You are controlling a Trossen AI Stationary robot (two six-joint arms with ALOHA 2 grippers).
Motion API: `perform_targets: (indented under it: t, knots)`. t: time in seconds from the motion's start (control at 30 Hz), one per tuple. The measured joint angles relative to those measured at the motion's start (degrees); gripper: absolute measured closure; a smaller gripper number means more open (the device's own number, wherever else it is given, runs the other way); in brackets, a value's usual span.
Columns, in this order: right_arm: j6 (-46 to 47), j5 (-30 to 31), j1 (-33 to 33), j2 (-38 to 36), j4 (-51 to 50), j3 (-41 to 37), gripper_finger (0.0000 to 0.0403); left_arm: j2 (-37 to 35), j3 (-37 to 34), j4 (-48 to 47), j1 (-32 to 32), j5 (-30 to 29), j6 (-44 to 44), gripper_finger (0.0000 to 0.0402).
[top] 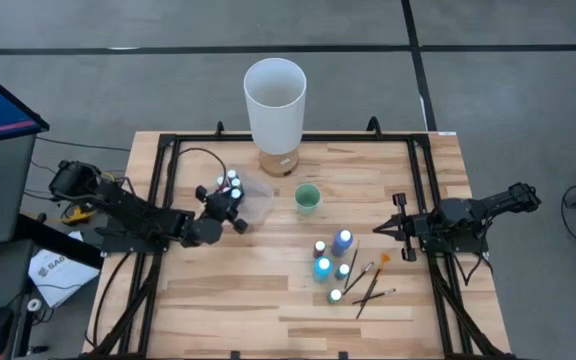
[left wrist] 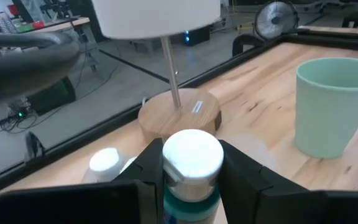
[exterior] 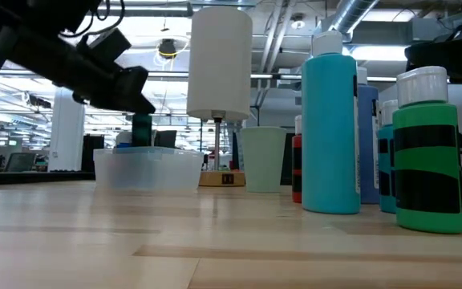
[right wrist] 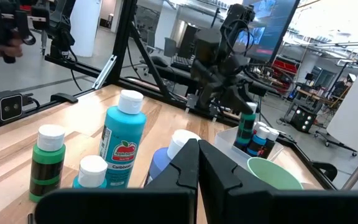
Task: Pick & Place Paint Supplies
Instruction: Put the dark green paint bottle into the transparent bin
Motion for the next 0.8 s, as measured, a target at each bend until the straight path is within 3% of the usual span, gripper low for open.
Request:
perform_targets:
  t: [0.17, 0.33, 0.8]
  knots:
    - [0.0, 0.0, 0.0, 0.0, 0.0, 0.0, 0.0403, 0.0, -1.2, 0.4, 0.0, 0.3, -1.1, 0.0314]
    - [0.0, 0.0, 0.0, 0.0, 0.0, 0.0, 0.0403, 0.2, -2.9, 0.4, 1.4, 5.2, -1.5, 0.0313]
    - [0.0, 0.0, 0.0, 0.0, 0.0, 0.0, 0.0403, 0.2, -3.7, 0.0, 1.6, 7.7, 2.1, 0.0313]
